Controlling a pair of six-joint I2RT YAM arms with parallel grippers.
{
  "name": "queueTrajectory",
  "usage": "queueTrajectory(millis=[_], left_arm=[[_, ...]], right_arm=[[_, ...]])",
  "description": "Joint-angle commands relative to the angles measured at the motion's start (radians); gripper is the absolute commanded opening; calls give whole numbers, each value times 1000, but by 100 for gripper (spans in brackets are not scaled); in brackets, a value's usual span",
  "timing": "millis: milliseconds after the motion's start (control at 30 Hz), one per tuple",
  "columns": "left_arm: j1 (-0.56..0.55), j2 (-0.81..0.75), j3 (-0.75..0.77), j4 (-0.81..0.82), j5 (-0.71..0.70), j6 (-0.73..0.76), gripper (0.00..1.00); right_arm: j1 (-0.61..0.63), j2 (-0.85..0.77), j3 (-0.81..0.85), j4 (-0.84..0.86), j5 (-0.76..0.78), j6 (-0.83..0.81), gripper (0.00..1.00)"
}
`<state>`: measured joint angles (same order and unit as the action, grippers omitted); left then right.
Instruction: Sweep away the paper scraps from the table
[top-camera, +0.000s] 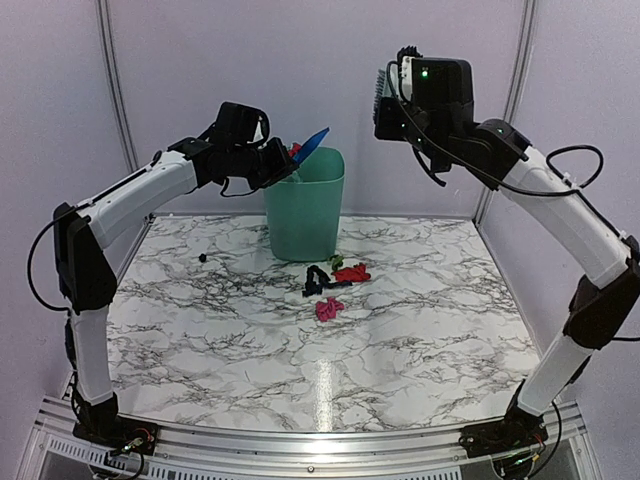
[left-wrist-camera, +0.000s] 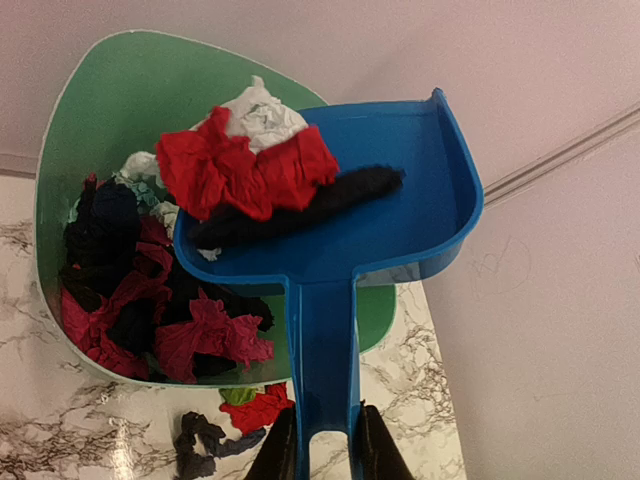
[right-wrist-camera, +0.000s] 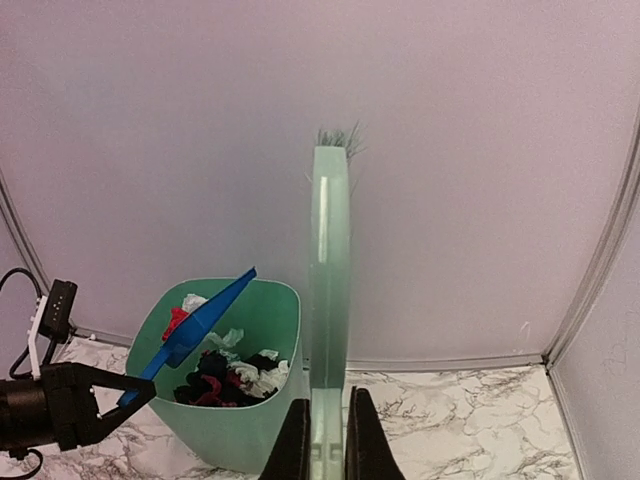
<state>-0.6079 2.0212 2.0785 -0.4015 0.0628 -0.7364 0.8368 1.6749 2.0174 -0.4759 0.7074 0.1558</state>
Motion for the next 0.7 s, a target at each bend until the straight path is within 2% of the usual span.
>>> queueTrajectory(millis=[0, 400, 667], left_arm=[[27, -39, 10, 28, 57, -109, 0], [77, -72, -47, 175, 229, -403, 0], [80, -87, -56, 243, 286, -464, 0]], right_arm=[[-7, -58, -33, -37, 30, 83, 0], [-8, -180, -199, -77, 34, 221, 0], [-7, -208, -258, -78, 7, 240, 0]])
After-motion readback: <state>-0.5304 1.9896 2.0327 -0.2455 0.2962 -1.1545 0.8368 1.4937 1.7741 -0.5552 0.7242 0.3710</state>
